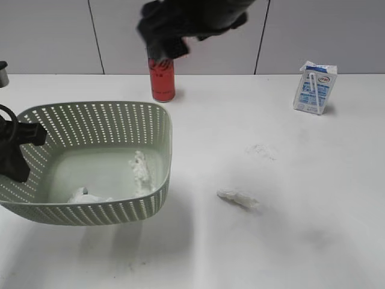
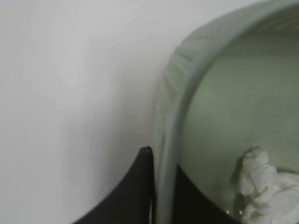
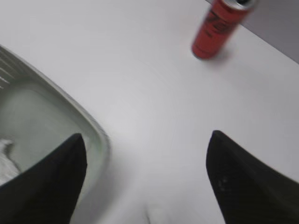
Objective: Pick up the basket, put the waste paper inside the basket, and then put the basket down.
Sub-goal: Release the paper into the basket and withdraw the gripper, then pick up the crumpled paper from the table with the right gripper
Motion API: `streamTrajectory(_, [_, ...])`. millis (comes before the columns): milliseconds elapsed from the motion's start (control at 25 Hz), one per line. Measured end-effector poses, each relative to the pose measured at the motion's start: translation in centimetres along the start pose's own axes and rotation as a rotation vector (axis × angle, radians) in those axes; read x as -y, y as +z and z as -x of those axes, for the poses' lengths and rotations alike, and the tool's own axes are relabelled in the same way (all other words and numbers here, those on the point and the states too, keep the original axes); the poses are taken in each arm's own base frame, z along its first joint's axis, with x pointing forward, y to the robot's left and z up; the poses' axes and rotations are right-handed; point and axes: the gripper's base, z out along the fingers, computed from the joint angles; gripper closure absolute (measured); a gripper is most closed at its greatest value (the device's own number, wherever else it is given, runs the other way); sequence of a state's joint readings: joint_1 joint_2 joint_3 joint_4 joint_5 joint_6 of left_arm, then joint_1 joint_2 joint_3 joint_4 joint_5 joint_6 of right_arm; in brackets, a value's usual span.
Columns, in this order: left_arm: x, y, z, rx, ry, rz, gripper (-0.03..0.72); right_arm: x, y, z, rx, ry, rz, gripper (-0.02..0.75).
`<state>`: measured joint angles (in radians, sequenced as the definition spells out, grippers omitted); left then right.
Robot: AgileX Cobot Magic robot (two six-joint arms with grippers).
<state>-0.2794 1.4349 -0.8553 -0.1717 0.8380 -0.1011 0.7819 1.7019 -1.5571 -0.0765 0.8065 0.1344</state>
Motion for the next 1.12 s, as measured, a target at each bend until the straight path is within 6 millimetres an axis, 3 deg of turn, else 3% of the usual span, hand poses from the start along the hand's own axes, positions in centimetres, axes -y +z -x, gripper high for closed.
streamTrajectory(80, [-0.3, 0.0, -0.1, -0.008, 0.026, 0.030, 0.688, 2.3, -0.6, -1.1, -0.095, 0.005, -0.061, 0.139])
streamTrajectory(200, [-0.9, -0.1, -0.1, -0.020, 0.059, 0.081, 0.688, 4.6, 0.1, -4.1, -0.256, 0.004, -0.110, 0.142])
streamTrajectory(320, [-1.9, -0.2, 0.0, -0.020, 0.031, 0.097, 0.688, 5.0, 2.5, -8.0, -0.342, -0.016, -0.104, 0.144])
streamTrajectory(480, [-3.1, -0.4, 0.1, -0.026, -0.007, 0.116, 0.688, 4.4, 6.1, -12.5, -0.230, 0.024, -0.041, 0.144])
streamTrajectory(640, [-3.2, -0.4, 0.0, -0.038, -0.016, 0.116, 0.688, 4.3, 8.0, -14.5, -0.135, 0.035, -0.030, 0.145])
streamTrajectory(920, [-3.1, -0.4, 0.0, -0.037, -0.026, 0.104, 0.688, 4.3, 12.8, -18.0, -0.284, 0.036, -0.029, 0.172])
streamTrajectory(1040, [-3.1, -0.4, 0.0, -0.037, -0.027, 0.103, 0.688, 4.3, 13.3, -18.6, -0.313, 0.036, -0.030, 0.248])
streamTrajectory(1120, [-3.1, -0.4, 0.0, -0.037, -0.027, 0.103, 0.688, 4.3, 13.3, -18.6, -0.317, 0.036, -0.030, 0.360])
